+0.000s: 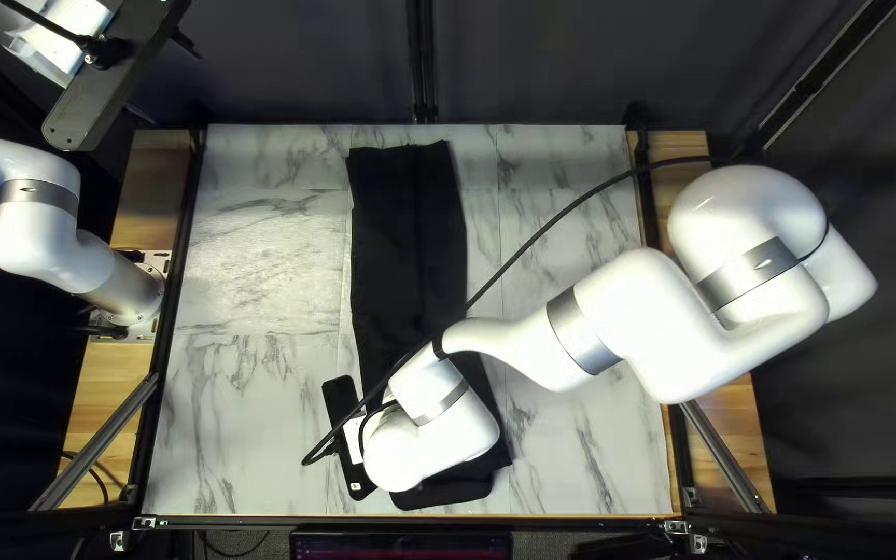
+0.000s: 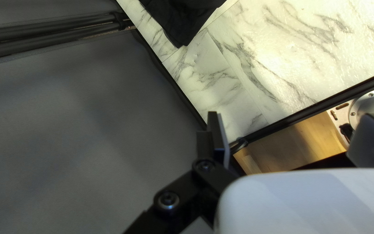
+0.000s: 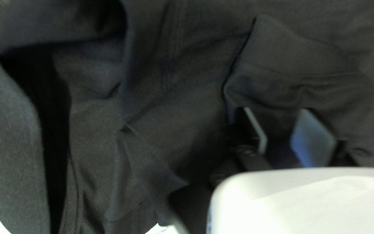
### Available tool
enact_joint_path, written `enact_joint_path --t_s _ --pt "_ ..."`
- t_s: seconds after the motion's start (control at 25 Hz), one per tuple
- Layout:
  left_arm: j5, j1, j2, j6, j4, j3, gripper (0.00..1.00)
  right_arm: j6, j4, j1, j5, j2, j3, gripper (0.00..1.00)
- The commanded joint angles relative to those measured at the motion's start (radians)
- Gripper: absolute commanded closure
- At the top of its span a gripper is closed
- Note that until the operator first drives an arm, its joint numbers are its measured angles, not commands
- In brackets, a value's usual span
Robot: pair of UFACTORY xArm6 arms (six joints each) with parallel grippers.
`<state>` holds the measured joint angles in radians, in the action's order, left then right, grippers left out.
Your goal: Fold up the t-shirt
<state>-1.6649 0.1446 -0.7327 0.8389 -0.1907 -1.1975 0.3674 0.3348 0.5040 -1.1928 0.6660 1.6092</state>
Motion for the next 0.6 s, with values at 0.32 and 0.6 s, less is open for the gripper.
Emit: enact_joint_path --t_s 0.32,0.6 --pt "0.0 0.0 0.0 0.0 0.0 0.0 0.0 0.022 0.01 0.035 -0.053 0.002 0.05 1.0" --pt "0.0 0.0 0.0 0.0 0.0 0.0 0.0 0.076 0.04 0.066 -0.015 -0.08 -0.023 1.0"
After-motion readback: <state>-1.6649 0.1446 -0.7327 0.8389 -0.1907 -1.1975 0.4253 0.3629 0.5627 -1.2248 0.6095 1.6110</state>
